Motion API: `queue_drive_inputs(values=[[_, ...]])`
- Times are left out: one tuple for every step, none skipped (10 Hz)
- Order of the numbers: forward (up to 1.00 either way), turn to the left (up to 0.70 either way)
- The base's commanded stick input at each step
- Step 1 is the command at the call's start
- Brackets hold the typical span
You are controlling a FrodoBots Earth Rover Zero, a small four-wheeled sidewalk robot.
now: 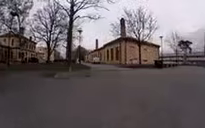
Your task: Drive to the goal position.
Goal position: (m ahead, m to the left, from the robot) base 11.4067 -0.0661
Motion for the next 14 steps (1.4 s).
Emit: queue_drive_inputs(values=[[1.00,0.00],[1.00,0.00],[1.00,0.00],[1.00,0.00],[1.00,0.00],[1.00,0.00],[1.00,0.00],[1.00,0.00],[1.00,0.00],[1.00,0.00],[1.00,0.00],[1.00,0.00],[1.00,0.00],[1.00,0.00]])
